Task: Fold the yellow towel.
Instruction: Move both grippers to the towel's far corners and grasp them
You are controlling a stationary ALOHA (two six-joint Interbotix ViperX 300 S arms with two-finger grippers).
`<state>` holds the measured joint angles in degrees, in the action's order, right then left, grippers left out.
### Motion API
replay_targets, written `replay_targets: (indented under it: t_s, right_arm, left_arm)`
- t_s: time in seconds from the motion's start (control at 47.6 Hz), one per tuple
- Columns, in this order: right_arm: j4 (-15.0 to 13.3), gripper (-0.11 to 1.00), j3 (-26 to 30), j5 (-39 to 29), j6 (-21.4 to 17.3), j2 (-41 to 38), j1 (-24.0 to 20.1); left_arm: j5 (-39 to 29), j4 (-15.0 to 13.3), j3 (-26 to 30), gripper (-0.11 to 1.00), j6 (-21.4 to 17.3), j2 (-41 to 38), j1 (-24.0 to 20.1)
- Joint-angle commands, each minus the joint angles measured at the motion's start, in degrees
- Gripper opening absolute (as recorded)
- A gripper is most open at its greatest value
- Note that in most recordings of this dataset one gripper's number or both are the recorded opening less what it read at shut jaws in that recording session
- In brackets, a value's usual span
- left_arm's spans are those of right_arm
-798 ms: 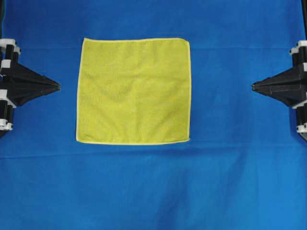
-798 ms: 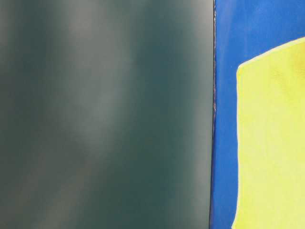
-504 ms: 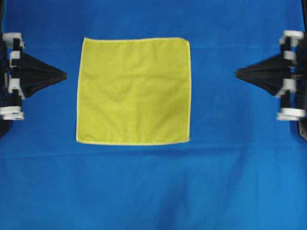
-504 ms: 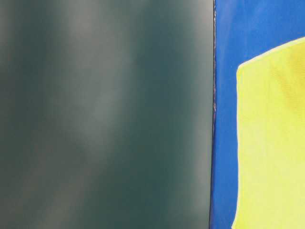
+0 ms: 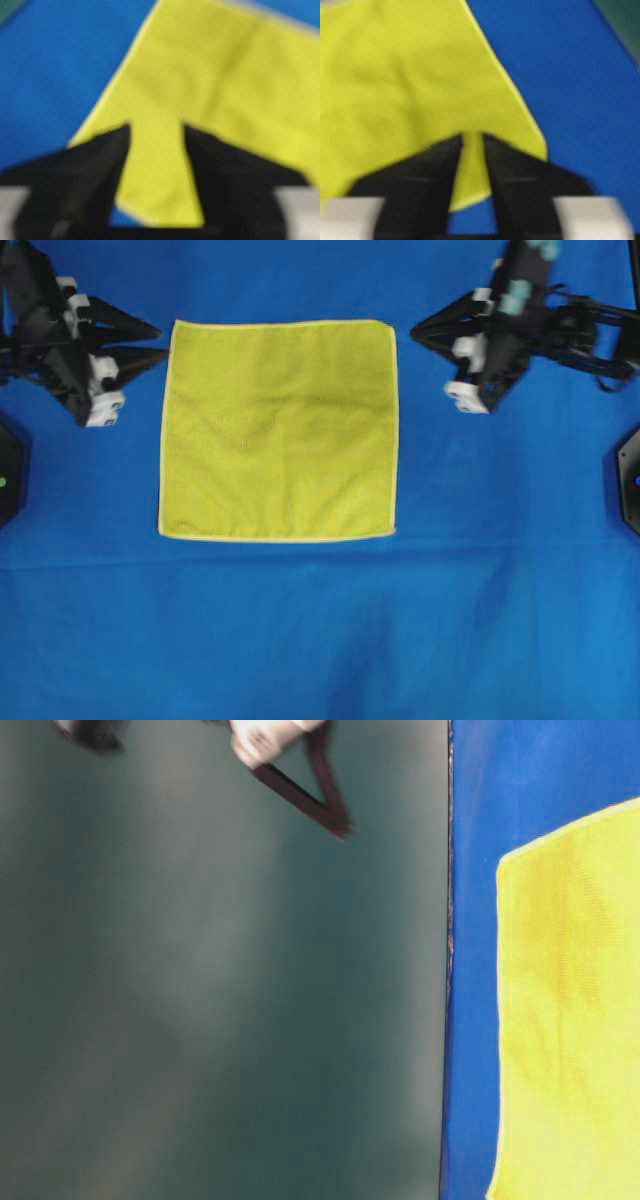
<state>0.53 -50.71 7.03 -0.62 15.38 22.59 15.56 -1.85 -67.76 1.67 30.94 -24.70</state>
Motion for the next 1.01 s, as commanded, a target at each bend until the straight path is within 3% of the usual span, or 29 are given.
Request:
replay_targets:
  t_s: [0.0, 0.063, 0.147, 0.378, 0.525, 0.861, 0.987]
  right_arm:
    - [-0.6, 0.38, 2.7, 0.0, -0.1, -4.4, 2.1]
    - [-1.1, 0.54, 3.7, 0.1, -0.1, -7.6, 3.5]
    - [-1.3, 0.55, 5.2, 0.4, 0.0, -11.8, 4.9]
    - [-2.9, 0.52, 9.9, 0.9, 0.3, -20.1, 7.6]
    - [-3.3, 0.52, 11.5, 0.8, 0.3, -23.5, 8.2]
    - [-3.3, 0.51, 12.3, 0.9, 0.3, -27.9, 9.3]
    - [-3.9, 0.43, 12.4, 0.6, 0.4, -28.6, 9.1]
  left_arm:
    - [1.7, 0.2, 1.1, 0.53, -0.7, -4.0, -2.8]
    - [3.1, 0.2, 1.4, 0.71, -1.4, -7.3, -4.4]
    - [5.5, 0.2, 2.1, 0.83, -2.1, -11.6, -6.5]
    - [9.6, 0.3, 5.2, 0.82, -3.0, -22.8, -11.9]
    - [10.3, 0.2, 7.5, 0.82, -3.6, -28.2, -12.6]
    - [11.3, 0.2, 9.3, 0.82, -3.8, -35.0, -14.2]
    - [10.7, 0.2, 9.1, 0.77, -4.0, -35.0, -14.4]
